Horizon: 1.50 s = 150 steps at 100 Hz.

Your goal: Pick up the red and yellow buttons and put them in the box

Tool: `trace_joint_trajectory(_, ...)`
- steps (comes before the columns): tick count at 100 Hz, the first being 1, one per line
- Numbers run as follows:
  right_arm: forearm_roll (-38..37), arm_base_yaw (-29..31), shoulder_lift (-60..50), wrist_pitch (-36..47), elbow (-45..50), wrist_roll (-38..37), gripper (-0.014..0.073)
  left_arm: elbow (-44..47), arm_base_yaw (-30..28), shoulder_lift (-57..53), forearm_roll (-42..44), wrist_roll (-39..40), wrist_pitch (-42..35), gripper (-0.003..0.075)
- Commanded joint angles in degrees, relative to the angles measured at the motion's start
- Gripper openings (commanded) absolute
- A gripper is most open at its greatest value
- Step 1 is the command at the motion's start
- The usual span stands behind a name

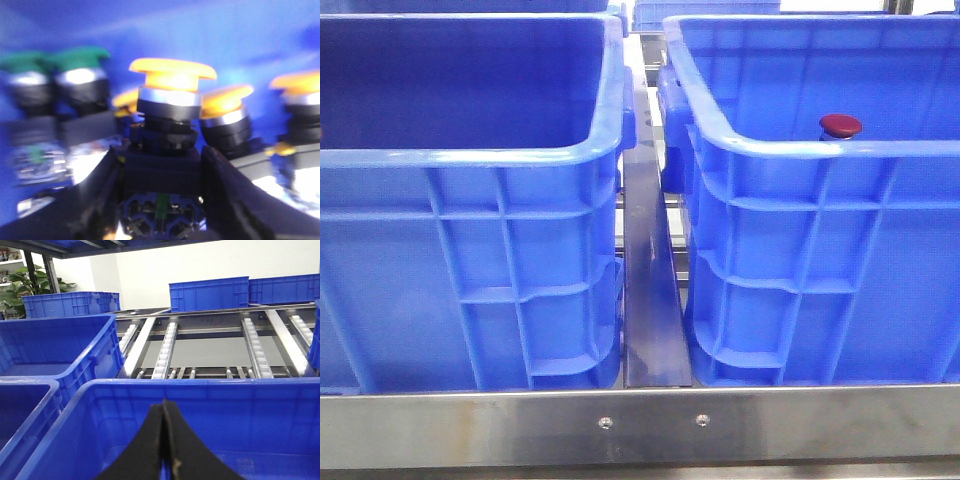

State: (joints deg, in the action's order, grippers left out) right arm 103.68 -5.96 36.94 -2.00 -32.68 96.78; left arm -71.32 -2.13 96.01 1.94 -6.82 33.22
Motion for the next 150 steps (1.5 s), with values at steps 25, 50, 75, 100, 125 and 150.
trace_joint_trajectory(25, 0.2, 0.3, -0.3, -1.8, -1.7, 0.4, -0.0067, -0.1, 1.5, -15.3, -5.0, 0.1, 2.5, -0.0019)
trace_joint_trajectory(50, 0.2, 0.3, -0.3, -1.8, -1.7, 0.4, -0.0067, 4.9, 9.5, -26.5, -5.4, 0.1, 2.6, -0.0019)
trace_joint_trajectory(75, 0.2, 0.3, -0.3, -1.8, -1.7, 0.4, -0.0067, 5.5, 24.0, -32.6, -7.7, 0.1, 4.3, -0.0019)
trace_joint_trajectory(100, 0.2, 0.3, -0.3, -1.8, -1.7, 0.4, -0.0067, 5.5, 39.4, -32.9, -8.0, 0.1, 4.2, -0.0019)
trace_joint_trajectory(125, 0.2, 0.3, -0.3, -1.8, -1.7, 0.4, -0.0067, 5.4, 48.7, -32.9, -8.0, 0.1, 2.9, -0.0019)
trace_joint_trajectory(150, 0.2, 0.3, -0.3, -1.8, -1.7, 0.4, -0.0067, 5.4, 50.6, -32.9, -8.0, 0.1, 2.6, -0.0019)
